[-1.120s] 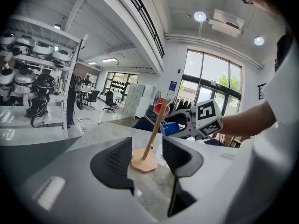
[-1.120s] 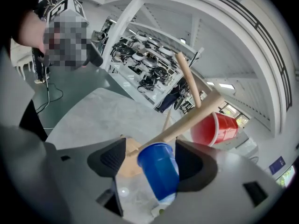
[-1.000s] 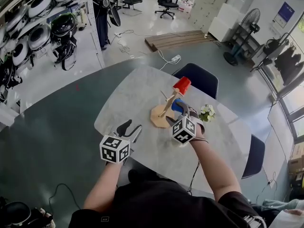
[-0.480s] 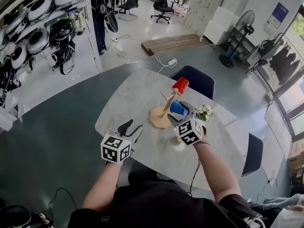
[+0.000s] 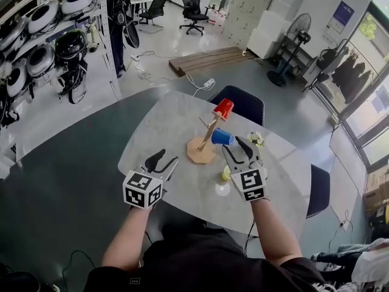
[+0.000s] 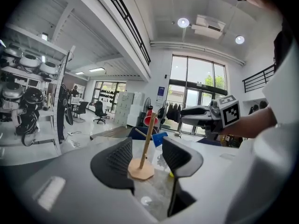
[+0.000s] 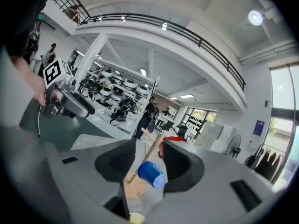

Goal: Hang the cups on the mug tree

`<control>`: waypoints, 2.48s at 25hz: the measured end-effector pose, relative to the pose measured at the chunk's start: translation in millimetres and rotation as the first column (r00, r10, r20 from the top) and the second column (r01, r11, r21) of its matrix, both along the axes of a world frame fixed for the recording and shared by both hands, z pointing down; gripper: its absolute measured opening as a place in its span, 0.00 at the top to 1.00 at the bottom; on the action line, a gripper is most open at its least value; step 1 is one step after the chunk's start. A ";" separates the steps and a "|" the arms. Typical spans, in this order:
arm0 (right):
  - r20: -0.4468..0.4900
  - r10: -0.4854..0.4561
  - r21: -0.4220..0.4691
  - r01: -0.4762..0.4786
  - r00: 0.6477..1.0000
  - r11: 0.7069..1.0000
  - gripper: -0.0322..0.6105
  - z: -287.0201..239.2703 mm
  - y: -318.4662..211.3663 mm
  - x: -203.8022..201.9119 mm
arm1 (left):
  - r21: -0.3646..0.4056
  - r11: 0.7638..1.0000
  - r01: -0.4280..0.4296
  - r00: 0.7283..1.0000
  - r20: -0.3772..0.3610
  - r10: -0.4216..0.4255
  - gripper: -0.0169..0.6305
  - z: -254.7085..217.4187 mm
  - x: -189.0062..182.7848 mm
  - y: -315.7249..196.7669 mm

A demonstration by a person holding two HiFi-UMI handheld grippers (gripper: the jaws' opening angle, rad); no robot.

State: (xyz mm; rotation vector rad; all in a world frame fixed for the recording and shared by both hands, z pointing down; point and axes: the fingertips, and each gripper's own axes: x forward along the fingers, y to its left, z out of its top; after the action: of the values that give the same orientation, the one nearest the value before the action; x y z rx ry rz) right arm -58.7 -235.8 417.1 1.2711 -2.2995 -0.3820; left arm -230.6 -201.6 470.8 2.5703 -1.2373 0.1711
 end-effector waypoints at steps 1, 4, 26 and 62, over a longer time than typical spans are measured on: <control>0.030 0.007 -0.004 -0.007 1.000 1.000 0.66 -1.3 2.9 2.5 | 0.007 1.000 0.001 1.000 0.003 -0.001 0.65 -2.6 0.5 -0.8; 0.107 0.018 -0.013 -0.017 0.994 1.000 0.70 -5.0 9.9 12.2 | 0.026 1.000 0.005 1.000 0.010 -0.005 0.65 -11.5 6.2 -3.1; 0.454 0.005 -0.107 0.049 0.891 0.993 0.93 4.5 44.7 177.5 | 0.059 0.998 -0.008 0.995 0.101 0.002 0.65 -29.9 167.4 15.4; 0.429 0.187 -0.398 -0.001 0.884 0.917 0.93 151.0 35.4 228.7 | -0.195 0.966 -0.169 0.977 0.098 0.190 0.44 197.3 282.9 3.6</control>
State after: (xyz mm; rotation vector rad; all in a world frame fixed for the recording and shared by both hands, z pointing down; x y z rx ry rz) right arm 170.0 -200.3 568.1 1.3620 -2.5006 0.4502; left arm 52.3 -198.0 668.1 2.5358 -0.9712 0.4573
